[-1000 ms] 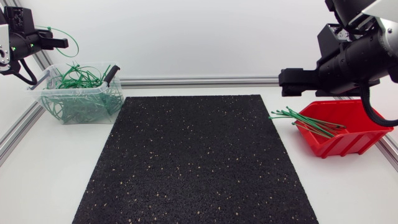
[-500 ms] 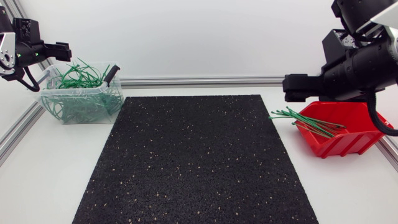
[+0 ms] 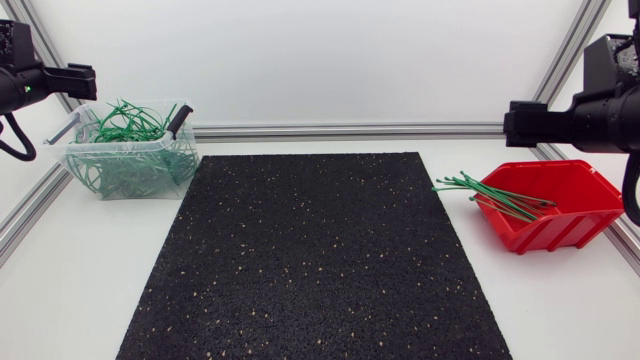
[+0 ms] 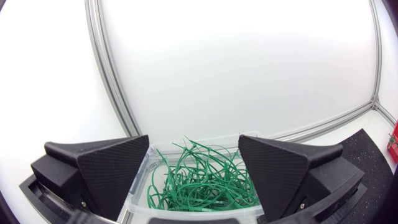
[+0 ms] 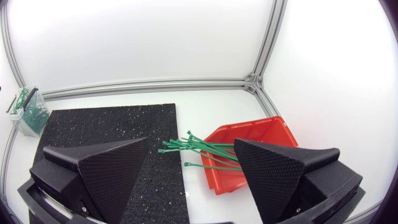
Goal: Take a green cable tie from the red box, thread the tail through the head to close it, then place it in the transparent bin on the left.
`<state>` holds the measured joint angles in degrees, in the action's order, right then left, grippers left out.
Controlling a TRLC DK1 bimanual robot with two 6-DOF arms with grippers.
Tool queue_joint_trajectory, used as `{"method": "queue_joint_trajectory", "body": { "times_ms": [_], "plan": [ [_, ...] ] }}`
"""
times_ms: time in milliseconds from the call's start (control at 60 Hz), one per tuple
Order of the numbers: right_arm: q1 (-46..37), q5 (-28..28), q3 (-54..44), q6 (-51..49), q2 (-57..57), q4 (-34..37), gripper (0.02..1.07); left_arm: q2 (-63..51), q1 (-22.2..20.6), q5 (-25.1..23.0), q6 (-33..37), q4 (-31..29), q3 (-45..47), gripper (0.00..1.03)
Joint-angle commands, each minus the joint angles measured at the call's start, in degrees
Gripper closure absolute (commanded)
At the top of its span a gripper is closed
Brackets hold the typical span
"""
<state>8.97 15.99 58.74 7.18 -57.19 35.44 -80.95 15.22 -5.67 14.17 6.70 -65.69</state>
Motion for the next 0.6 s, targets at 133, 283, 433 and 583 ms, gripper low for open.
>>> {"method": "queue_joint_trajectory", "body": {
  "times_ms": [133, 283, 433, 583],
  "plan": [
    [-5.5, 0.4, -9.3, -6.2, 8.1, -7.5, 0.07, 9.6, -0.2, 0.0, 0.4, 0.7, 10.6, 0.03],
    [-8.4, 0.0, -15.7, -7.4, 12.8, -12.7, 0.07, 14.5, 0.2, -0.4, 0.4, 0.9, 16.6, 0.03],
    [-8.5, -0.1, -20.3, -7.4, 19.0, -14.3, 0.07, 20.7, 0.4, -1.3, 0.2, 1.6, 22.6, 0.03],
    [-8.6, 0.2, -24.3, -7.4, 25.4, -15.1, 0.07, 26.5, 0.4, -2.0, -0.8, 1.6, 28.2, 0.03]
  ]
}}
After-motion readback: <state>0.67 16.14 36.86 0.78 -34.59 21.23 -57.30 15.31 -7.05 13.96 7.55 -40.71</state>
